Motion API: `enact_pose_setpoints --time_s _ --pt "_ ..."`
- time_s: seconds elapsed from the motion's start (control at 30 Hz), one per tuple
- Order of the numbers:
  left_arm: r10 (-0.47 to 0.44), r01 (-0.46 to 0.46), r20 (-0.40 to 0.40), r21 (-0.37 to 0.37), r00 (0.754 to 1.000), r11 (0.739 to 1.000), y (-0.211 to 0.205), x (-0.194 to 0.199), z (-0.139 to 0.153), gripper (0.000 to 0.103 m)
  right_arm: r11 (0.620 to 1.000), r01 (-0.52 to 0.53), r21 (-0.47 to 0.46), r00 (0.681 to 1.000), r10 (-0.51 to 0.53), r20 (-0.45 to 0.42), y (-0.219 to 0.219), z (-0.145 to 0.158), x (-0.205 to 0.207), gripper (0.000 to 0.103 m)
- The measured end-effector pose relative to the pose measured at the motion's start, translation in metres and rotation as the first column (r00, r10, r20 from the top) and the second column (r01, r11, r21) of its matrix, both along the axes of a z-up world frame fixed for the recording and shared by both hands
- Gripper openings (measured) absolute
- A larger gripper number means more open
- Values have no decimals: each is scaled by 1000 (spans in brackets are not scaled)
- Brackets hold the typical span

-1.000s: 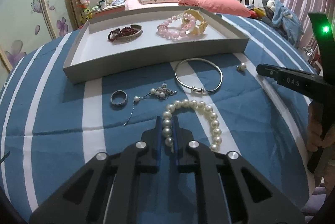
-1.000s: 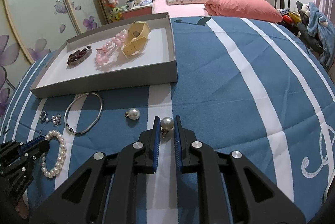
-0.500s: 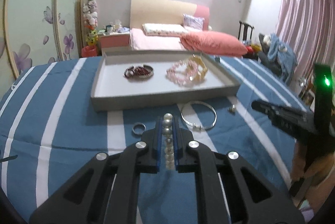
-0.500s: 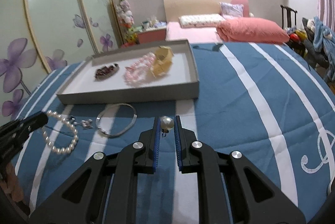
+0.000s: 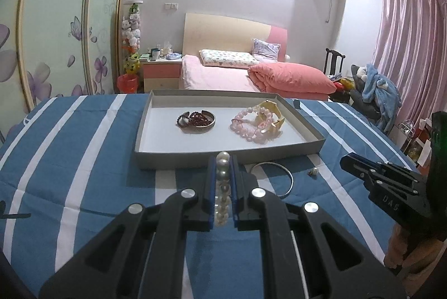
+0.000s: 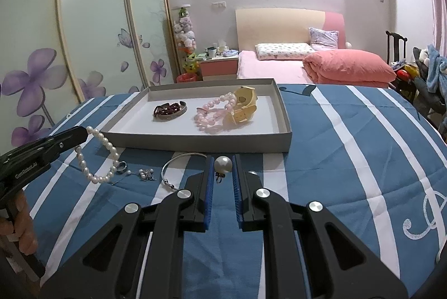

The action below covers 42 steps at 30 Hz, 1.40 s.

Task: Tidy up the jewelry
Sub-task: 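Carry the earring and pearl bracelet into the gray tray and open both tools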

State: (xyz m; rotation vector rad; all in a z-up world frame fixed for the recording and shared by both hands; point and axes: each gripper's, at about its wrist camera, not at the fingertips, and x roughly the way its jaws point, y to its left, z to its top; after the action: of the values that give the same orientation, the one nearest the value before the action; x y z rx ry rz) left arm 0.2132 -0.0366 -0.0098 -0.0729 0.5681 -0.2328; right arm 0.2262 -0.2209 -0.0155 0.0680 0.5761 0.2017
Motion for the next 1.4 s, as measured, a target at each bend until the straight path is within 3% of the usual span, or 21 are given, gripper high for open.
enact_pose_setpoints --time_s 0.2,0.83,1.03,1.4 --pt "1 -1 11 -3 1000 1000 0 2 5 10 1000 0 2 1000 0 23 0 6 1 14" --pt "62 -62 127 0 990 998 5 39 45 10 1000 4 18 977 -8 212 19 56 34 14" --pt "68 -70 125 8 990 998 4 63 41 10 1000 7 18 975 -11 224 28 59 57 14" --pt "75 -78 126 22 989 997 -1 113 31 10 1000 -18 18 987 15 159 47 40 114 14"
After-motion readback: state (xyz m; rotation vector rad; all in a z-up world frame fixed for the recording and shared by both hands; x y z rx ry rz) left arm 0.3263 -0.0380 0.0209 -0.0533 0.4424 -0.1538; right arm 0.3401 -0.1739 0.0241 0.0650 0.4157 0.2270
